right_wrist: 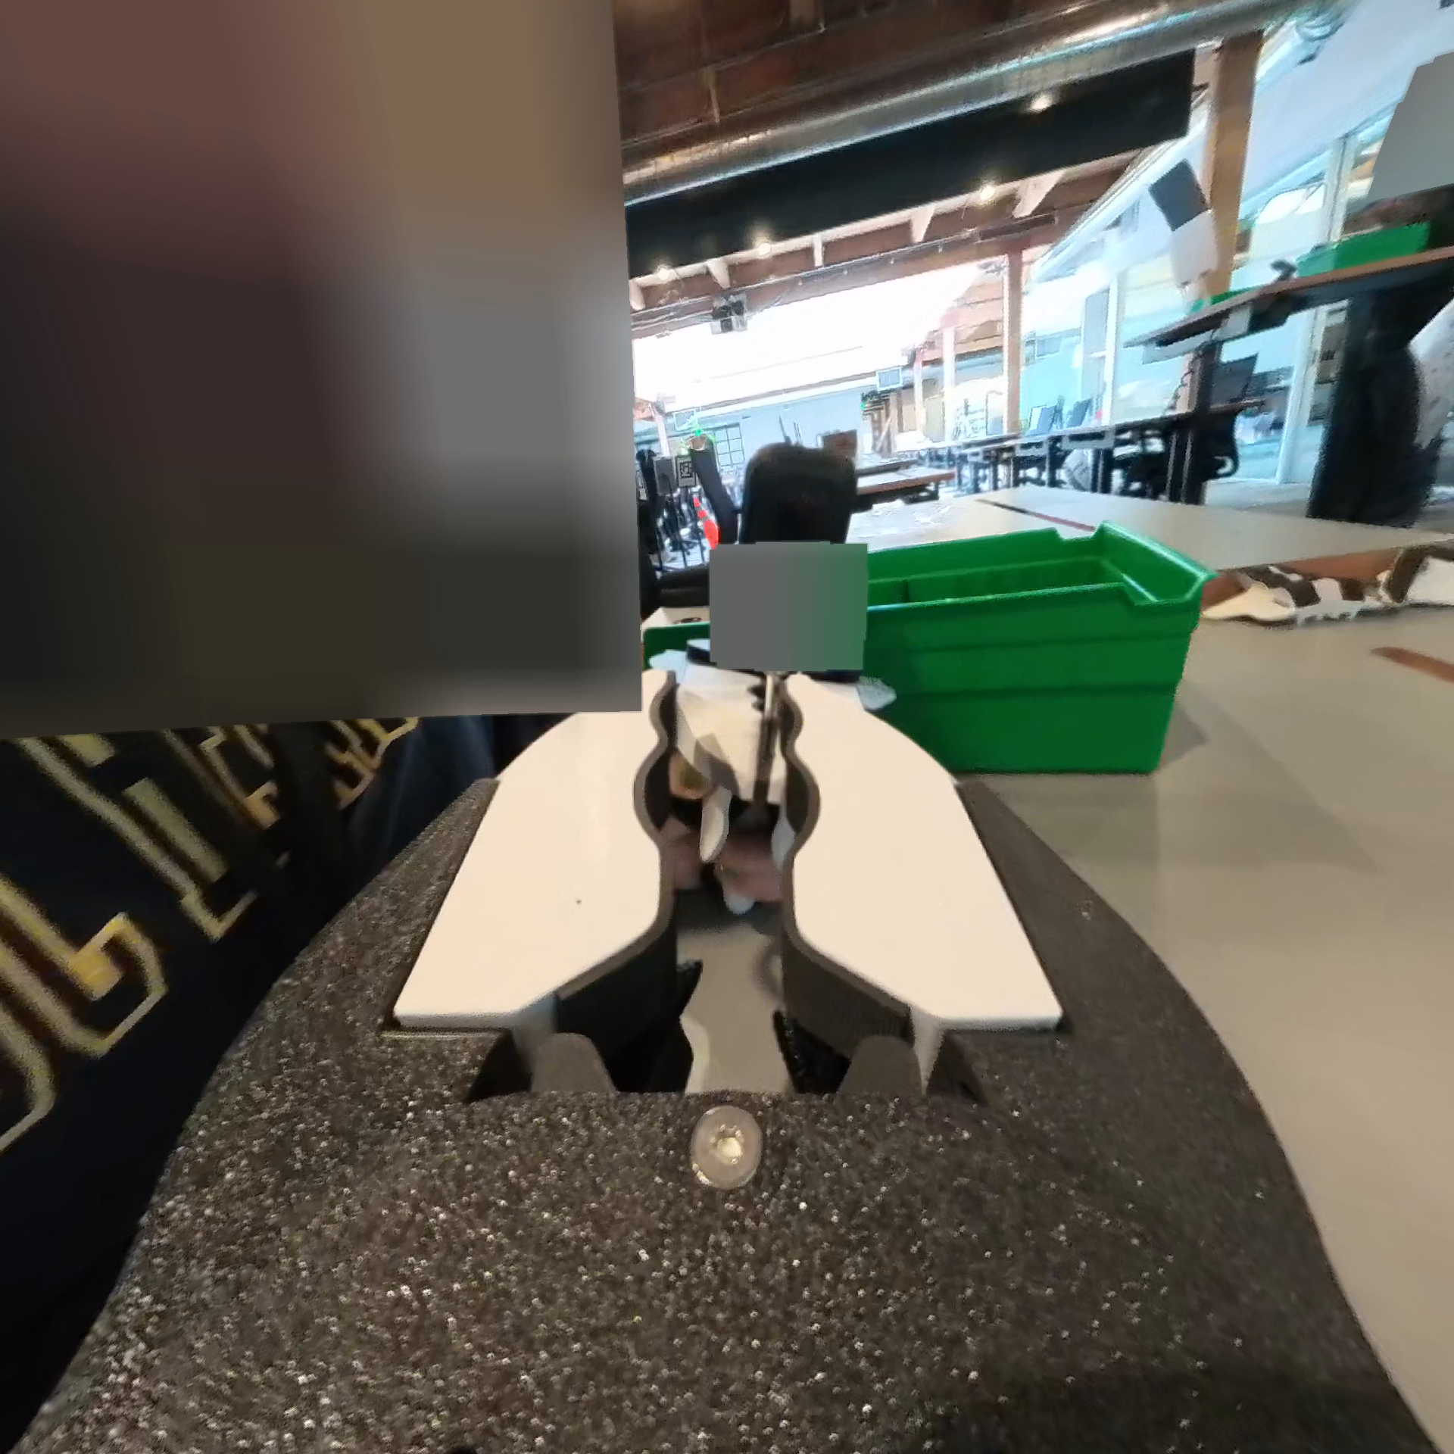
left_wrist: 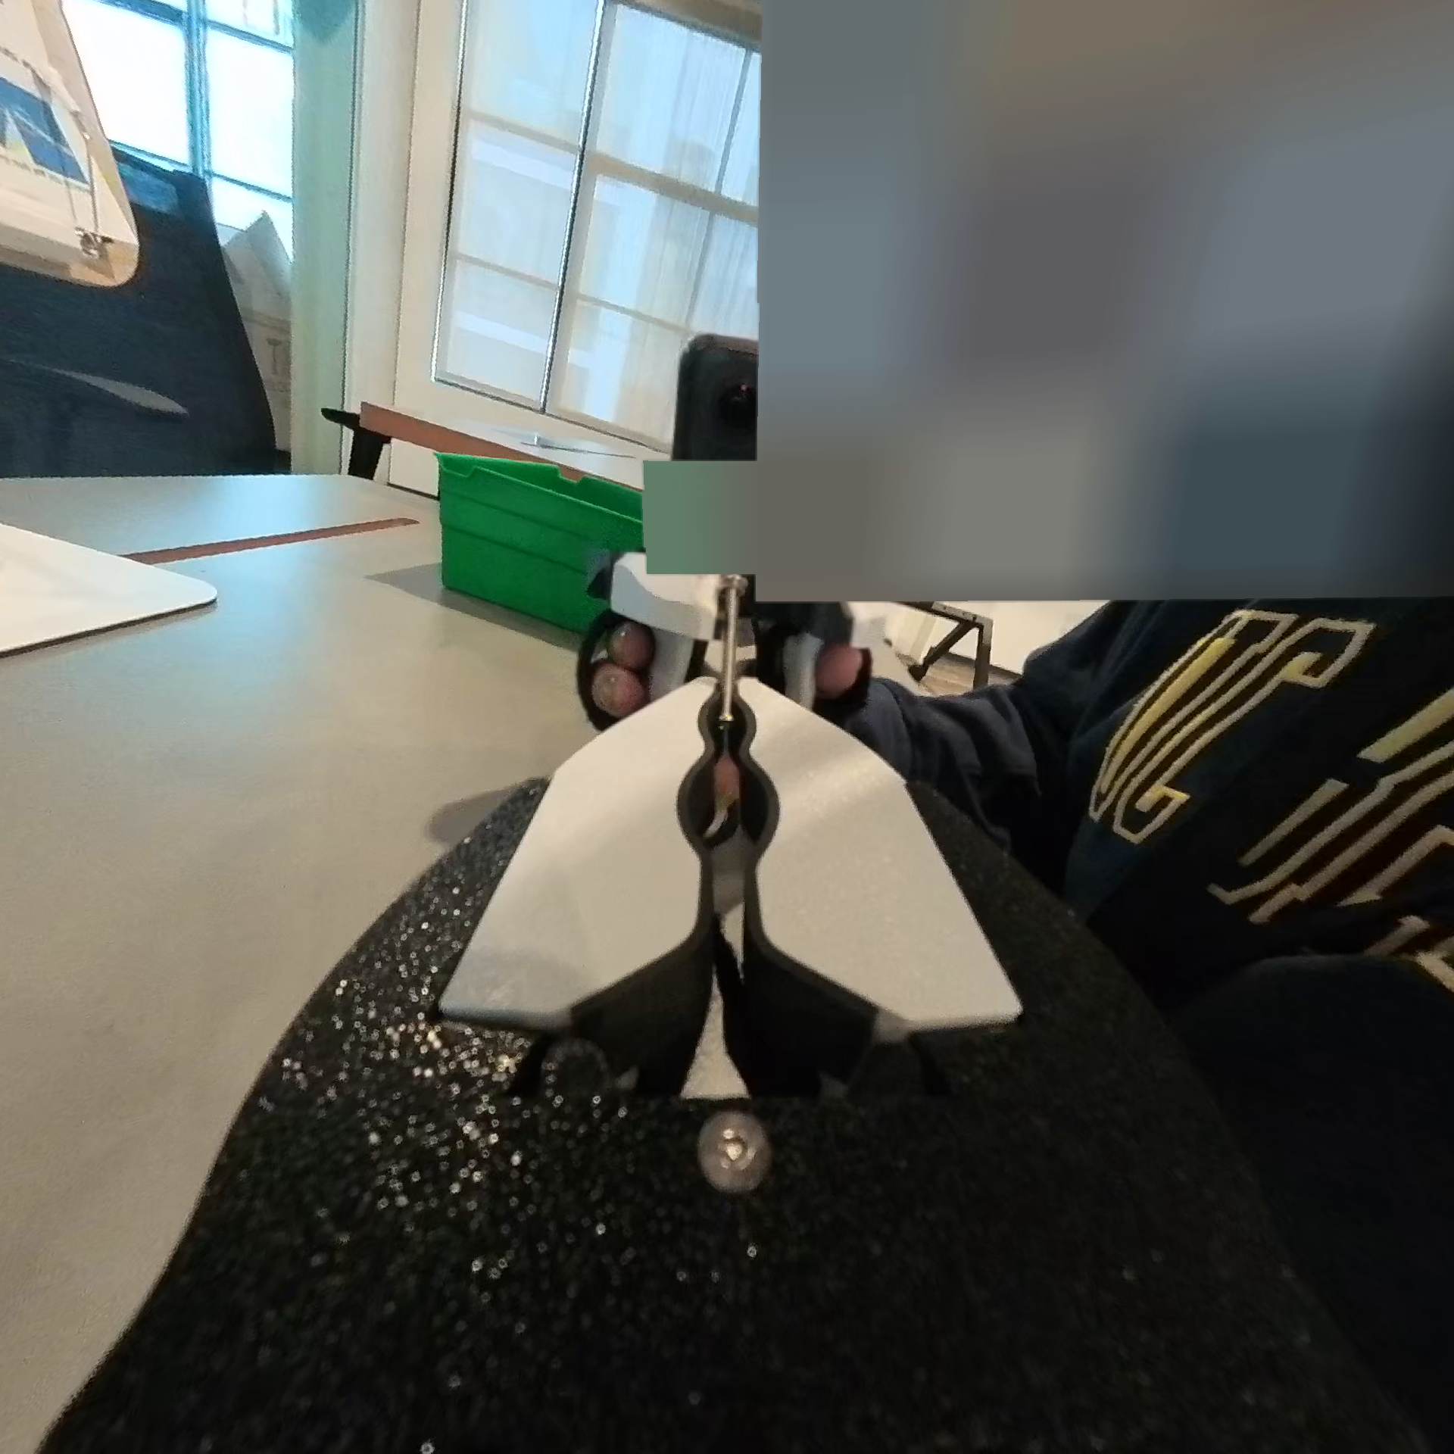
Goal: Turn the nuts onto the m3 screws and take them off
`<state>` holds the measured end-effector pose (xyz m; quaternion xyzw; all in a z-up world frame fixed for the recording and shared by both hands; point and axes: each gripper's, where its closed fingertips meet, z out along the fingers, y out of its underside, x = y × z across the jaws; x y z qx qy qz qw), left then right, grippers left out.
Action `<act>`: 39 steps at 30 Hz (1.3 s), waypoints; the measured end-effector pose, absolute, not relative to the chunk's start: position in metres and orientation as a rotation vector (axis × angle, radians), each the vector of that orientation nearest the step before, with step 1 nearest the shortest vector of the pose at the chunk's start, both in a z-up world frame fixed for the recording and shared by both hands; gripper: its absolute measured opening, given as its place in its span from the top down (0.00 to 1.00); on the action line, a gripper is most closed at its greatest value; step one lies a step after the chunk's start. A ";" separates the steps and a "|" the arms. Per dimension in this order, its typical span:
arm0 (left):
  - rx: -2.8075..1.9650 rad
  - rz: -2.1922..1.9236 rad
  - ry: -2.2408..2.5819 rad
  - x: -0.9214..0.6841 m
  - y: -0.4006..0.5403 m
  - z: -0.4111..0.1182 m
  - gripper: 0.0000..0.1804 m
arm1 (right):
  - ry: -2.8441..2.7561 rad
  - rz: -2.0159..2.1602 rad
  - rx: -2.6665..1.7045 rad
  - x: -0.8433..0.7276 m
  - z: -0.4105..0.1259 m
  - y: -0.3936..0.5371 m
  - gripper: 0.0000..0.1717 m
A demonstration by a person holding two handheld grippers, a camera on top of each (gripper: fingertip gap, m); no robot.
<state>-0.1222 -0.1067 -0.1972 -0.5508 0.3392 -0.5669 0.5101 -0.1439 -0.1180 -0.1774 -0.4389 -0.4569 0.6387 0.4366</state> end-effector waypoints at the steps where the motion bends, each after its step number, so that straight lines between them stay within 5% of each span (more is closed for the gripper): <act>1: -1.330 -1.364 0.819 -0.122 -0.107 -0.198 1.00 | -1.121 1.584 -1.086 -0.141 -0.177 -0.116 0.89; 11: -1.321 -1.376 0.812 -0.123 -0.107 -0.197 1.00 | -1.135 1.569 -1.075 -0.152 -0.171 -0.120 0.84; 14: -1.332 -1.368 0.822 -0.121 -0.107 -0.198 1.00 | -1.138 1.574 -1.072 -0.135 -0.176 -0.119 0.96; 19: -1.339 -1.374 0.823 -0.121 -0.107 -0.199 1.00 | -1.061 1.496 -1.080 -0.149 -0.164 -0.106 0.84; 24: -1.324 -1.380 0.822 -0.122 -0.108 -0.197 1.00 | -1.161 1.551 -1.075 -0.149 -0.175 -0.122 0.82; 27: -1.338 -1.362 0.843 -0.119 -0.109 -0.199 1.00 | -1.160 1.567 -1.045 -0.130 -0.179 -0.119 0.97; 31: -1.344 -1.380 0.832 -0.119 -0.108 -0.199 1.00 | -1.060 1.514 -1.033 -0.136 -0.163 -0.104 0.87; 39: -1.334 -1.380 0.827 -0.120 -0.108 -0.198 1.00 | -1.186 1.502 -1.074 -0.135 -0.180 -0.118 0.93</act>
